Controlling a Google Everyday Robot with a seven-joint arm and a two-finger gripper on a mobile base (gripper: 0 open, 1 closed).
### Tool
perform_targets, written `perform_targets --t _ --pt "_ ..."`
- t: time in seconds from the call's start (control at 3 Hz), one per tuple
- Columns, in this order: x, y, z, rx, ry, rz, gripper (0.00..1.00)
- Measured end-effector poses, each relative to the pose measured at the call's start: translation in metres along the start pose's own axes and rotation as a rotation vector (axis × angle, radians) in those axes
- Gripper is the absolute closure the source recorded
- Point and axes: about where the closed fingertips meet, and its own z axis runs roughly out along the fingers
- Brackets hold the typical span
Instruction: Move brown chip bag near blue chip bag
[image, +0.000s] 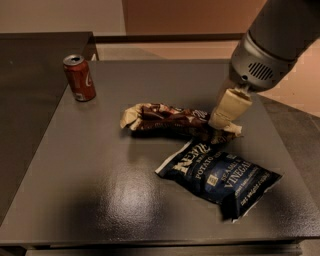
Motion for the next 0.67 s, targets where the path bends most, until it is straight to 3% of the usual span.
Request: perform_targets --t 0.33,0.67 --pt "-0.0014 0.0000 -0.0008 0.004 -0.003 -0.002 0.00" --pt "-0.0014 0.0000 -0.0008 0.005 -0.003 -0.002 0.00"
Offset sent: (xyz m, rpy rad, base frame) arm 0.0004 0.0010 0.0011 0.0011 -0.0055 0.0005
